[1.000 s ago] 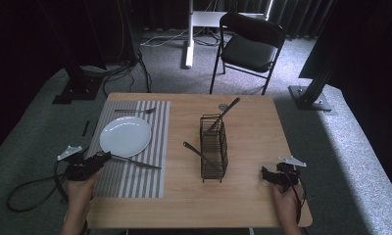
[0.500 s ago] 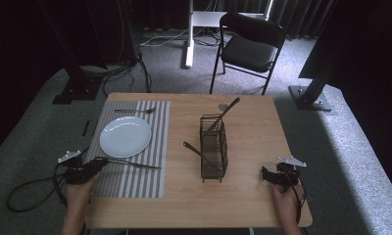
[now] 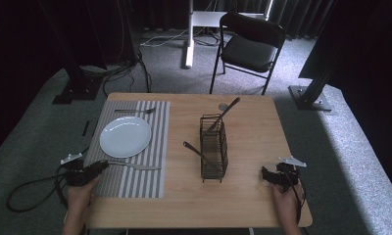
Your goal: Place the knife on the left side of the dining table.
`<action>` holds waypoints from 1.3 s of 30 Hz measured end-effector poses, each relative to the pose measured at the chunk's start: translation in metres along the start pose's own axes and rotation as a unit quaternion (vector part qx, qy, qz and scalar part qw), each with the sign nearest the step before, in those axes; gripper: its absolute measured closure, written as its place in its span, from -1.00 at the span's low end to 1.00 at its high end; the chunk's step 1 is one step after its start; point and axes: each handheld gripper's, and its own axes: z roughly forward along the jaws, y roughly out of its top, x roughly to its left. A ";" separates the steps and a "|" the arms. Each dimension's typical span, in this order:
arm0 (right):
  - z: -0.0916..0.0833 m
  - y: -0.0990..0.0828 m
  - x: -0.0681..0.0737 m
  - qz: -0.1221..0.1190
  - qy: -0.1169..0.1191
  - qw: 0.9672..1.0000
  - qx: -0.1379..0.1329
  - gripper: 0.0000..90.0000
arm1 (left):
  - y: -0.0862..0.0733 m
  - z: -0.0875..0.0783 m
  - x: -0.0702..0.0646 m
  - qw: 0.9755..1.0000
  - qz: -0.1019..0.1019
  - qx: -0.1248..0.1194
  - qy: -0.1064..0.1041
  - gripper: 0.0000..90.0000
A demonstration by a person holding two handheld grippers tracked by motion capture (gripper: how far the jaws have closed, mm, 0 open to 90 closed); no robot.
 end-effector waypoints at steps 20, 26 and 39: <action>0.000 0.000 0.000 0.000 0.000 1.000 0.000 -0.70 | -0.027 0.000 -0.028 0.993 0.098 0.020 0.059 -0.26; 0.000 0.000 0.000 0.000 0.000 1.000 0.000 -0.70 | -0.035 -0.004 -0.032 0.993 0.110 0.013 0.050 -0.38; 0.000 0.000 0.000 0.000 0.000 1.000 0.000 -0.70 | -0.045 -0.017 -0.032 0.993 0.115 -0.005 0.022 -1.00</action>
